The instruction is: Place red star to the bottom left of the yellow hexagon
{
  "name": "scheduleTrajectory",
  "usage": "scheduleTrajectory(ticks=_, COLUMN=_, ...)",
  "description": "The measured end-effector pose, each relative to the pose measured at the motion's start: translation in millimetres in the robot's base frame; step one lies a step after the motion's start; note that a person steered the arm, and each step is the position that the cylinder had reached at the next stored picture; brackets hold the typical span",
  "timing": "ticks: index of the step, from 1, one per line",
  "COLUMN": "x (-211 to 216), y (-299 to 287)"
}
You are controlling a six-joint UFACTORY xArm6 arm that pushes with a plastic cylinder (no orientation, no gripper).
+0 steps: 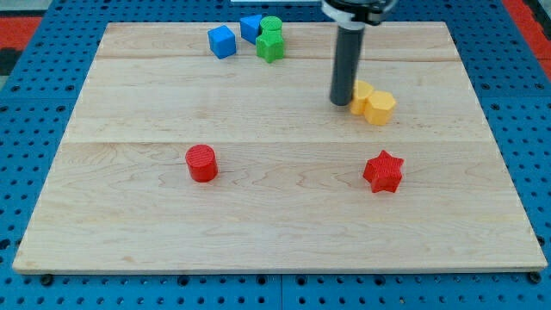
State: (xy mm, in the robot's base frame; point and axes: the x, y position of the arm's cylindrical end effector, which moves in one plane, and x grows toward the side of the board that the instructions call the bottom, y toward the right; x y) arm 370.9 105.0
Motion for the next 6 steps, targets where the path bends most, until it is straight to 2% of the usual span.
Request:
scheduleTrajectory(ticks=1, x=4, y=30)
scheduleTrajectory(ticks=2, x=29, y=26)
scheduleTrajectory(ticks=6, x=189, y=-18)
